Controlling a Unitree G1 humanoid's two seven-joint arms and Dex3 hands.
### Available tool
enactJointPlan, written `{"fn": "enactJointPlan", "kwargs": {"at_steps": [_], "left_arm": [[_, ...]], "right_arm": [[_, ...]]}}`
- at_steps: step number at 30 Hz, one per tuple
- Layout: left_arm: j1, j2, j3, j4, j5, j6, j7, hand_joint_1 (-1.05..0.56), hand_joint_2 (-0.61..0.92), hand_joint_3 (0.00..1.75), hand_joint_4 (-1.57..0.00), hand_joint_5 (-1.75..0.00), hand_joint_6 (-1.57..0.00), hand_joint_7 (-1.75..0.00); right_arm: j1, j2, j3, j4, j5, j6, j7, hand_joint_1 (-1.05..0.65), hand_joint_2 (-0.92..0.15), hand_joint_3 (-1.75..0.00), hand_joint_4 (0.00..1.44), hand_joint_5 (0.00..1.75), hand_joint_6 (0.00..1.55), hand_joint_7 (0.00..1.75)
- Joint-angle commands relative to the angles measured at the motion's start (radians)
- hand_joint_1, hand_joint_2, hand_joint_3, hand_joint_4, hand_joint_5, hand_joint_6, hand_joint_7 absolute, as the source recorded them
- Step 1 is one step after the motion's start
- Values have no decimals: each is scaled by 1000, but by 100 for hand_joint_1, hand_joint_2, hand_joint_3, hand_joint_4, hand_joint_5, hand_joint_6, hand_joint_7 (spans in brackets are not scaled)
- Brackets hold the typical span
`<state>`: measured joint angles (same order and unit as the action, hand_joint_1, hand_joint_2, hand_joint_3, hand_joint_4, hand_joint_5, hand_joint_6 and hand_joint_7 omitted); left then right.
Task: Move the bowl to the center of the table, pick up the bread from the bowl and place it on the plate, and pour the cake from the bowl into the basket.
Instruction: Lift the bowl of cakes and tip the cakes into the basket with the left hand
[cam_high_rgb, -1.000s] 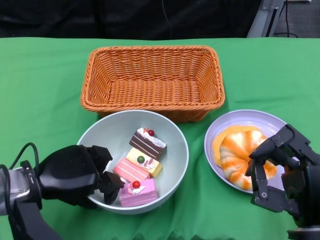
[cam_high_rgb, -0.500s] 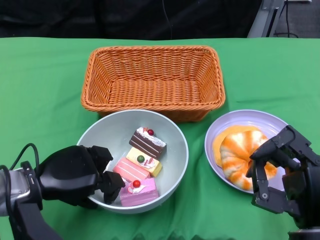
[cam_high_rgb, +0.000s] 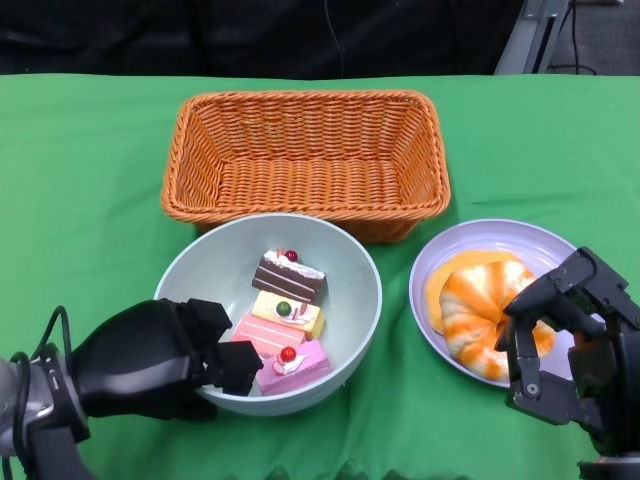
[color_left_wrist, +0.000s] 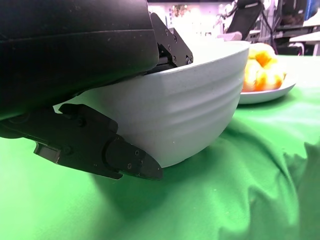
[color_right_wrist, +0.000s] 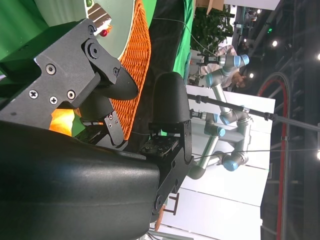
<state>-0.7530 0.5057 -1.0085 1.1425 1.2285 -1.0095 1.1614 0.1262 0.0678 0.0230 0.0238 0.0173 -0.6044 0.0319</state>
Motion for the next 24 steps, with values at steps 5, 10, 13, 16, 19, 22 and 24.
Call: {"fn": "enactJointPlan", "kwargs": {"at_steps": [5, 10, 13, 16, 19, 22, 24], "left_arm": [[-3, 18, -5, 2, 11, -14, 80, -11, 89, 8, -66, -175, -46, -175], [-8, 30, -5, -14, 18, -29, 112, -11, 90, 7, -65, -175, -46, -175], [-8, 35, -5, -25, 27, -28, 152, -10, 91, 7, -66, -175, -46, -175], [-11, 41, -5, -36, 37, -31, 180, -8, 92, 11, -67, -175, -48, -175], [-14, 47, -2, -49, 39, -39, 205, -9, 92, 16, -68, -175, -49, -175], [-14, 56, 7, -66, 34, -41, 223, -10, 90, 15, -68, -175, -49, -175], [-14, 60, 12, -72, 30, -44, 233, -9, 89, 14, -67, -175, -50, -175]], "right_arm": [[-2, 2, -7, 5, -4, -5, -14, 5, -45, -133, 68, 174, 62, 149], [-8, -1, -7, 19, -2, -16, -14, 5, -44, -135, 69, 174, 62, 149], [-11, -4, -7, 26, -4, -21, -15, 5, -44, -135, 69, 174, 62, 149], [-10, -3, -6, 27, -3, -15, -15, 5, -44, -134, 69, 174, 62, 149], [-10, -2, -6, 30, 1, -15, -13, 5, -45, -133, 69, 173, 62, 148], [-14, -3, -8, 42, -14, -25, -21, 6, -44, -134, 70, 173, 63, 149], [-18, -3, -9, 52, -19, -33, -25, 5, -44, -135, 71, 173, 63, 149]]}}
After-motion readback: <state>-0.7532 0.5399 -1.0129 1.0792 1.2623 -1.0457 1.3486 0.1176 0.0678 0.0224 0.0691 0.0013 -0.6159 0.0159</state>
